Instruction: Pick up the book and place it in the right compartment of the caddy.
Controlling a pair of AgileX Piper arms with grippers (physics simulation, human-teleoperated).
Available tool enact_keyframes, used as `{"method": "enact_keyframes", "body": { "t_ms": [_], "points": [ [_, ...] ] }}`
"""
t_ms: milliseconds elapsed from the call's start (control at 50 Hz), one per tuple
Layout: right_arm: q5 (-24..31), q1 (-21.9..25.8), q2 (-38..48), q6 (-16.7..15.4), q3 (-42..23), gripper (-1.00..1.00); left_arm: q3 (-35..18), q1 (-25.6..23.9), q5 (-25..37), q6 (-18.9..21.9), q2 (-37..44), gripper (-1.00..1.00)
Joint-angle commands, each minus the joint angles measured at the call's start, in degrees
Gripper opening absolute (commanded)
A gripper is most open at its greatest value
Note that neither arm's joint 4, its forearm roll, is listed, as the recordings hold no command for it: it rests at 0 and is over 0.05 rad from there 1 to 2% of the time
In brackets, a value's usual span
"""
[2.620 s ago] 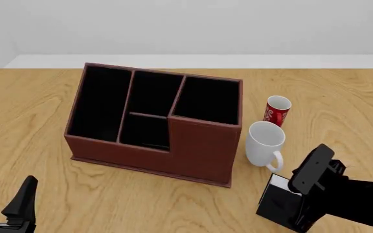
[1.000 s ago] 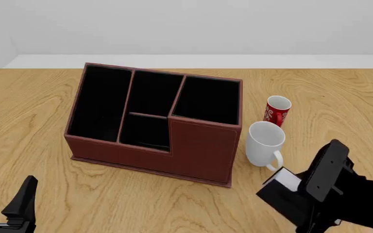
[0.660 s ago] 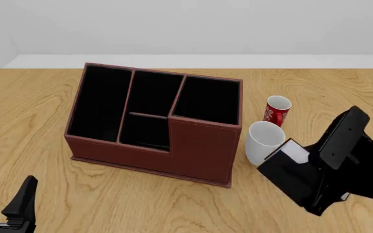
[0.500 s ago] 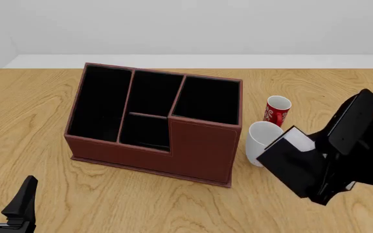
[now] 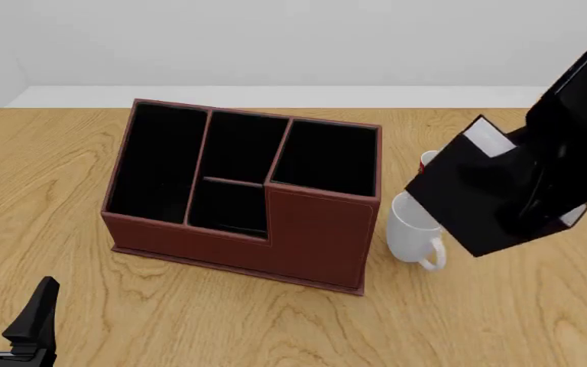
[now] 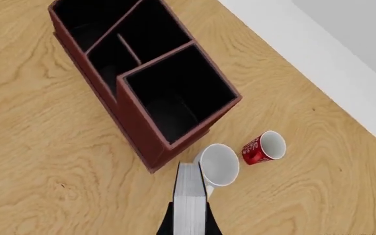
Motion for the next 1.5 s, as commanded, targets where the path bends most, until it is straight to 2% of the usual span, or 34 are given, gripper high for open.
{"method": "enact_keyframes", "body": {
  "t_ms": [20, 60, 80, 100, 140, 180, 320, 340, 420, 500, 540, 560, 700, 720, 740, 760, 800, 820, 880, 1000, 1060, 1080, 1500],
  "points": [
    [5.5, -0.4, 5.2, 3.6, -12.0, -1.00, 0.0, 0.0, 0.0, 0.0, 0.0, 1.00],
    [6.7, -0.4, 6.4, 5.2, -15.1, -1.00, 0.0, 0.0, 0.0, 0.0, 0.0, 1.00],
    [7.3, -0.3, 6.7, 4.7, -15.4, -1.00, 0.0, 0.0, 0.0, 0.0, 0.0, 1.00],
    [8.6, 1.3, 7.1, 7.9, -16.6, -1.00, 0.0, 0.0, 0.0, 0.0, 0.0, 1.00],
    [9.0, 2.2, 7.2, 8.0, -17.7, -1.00, 0.0, 0.0, 0.0, 0.0, 0.0, 1.00],
    [9.3, 1.6, 7.6, 6.1, -17.1, -1.00, 0.0, 0.0, 0.0, 0.0, 0.0, 1.00],
    [11.4, 3.2, 9.5, 7.5, -22.2, -1.00, 0.0, 0.0, 0.0, 0.0, 0.0, 1.00],
    [11.5, 2.8, 9.8, 6.6, -22.2, -1.00, 0.0, 0.0, 0.0, 0.0, 0.0, 1.00],
    [11.4, 2.8, 10.9, 7.1, -23.6, -1.00, 0.0, 0.0, 0.0, 0.0, 0.0, 1.00],
    [11.6, 2.3, 12.7, 6.1, -25.0, -1.00, 0.0, 0.0, 0.0, 0.0, 0.0, 1.00],
    [12.0, 2.4, 14.4, 6.5, -27.6, -1.00, 0.0, 0.0, 0.0, 0.0, 0.0, 1.00],
    [12.0, 2.1, 14.9, 5.6, -27.5, -1.00, 0.0, 0.0, 0.0, 0.0, 0.0, 1.00],
    [12.0, 2.0, 18.5, 4.7, -30.8, -1.00, 0.0, 0.0, 0.0, 0.0, 0.0, 1.00],
    [12.0, 1.7, 18.9, 3.7, -31.0, -1.00, 0.0, 0.0, 0.0, 0.0, 0.0, 1.00],
    [12.0, 1.6, 20.0, 4.6, -32.6, -1.00, 0.0, 0.0, 0.0, 0.0, 0.0, 1.00],
    [12.0, 1.2, 20.3, 3.0, -32.2, -1.00, 0.0, 0.0, 0.0, 0.0, 0.0, 1.00],
    [12.0, 1.1, 21.7, 3.3, -34.1, -1.00, 0.0, 0.0, 0.0, 0.0, 0.0, 1.00],
    [12.0, 0.6, 22.3, 2.1, -34.2, -1.00, 0.0, 0.0, 0.0, 0.0, 0.0, 1.00],
    [12.0, 0.7, 23.5, 2.3, -35.3, -1.00, 0.0, 0.0, 0.0, 0.0, 0.0, 1.00],
    [12.0, -0.5, 26.6, -0.1, -37.0, -1.00, 0.0, 0.0, 0.0, 0.0, 0.0, 1.00],
    [12.0, 0.0, 27.2, 0.5, -38.1, -1.00, 0.0, 0.0, 0.0, 0.0, 0.0, 1.00],
    [12.0, -0.4, 27.7, -0.5, -38.3, -1.00, 0.0, 0.0, 0.0, 0.0, 0.0, 1.00],
    [12.0, 0.0, 34.7, -1.9, -45.0, -1.00, 0.0, 0.0, 0.0, 0.0, 0.0, 1.00]
  ]
}}
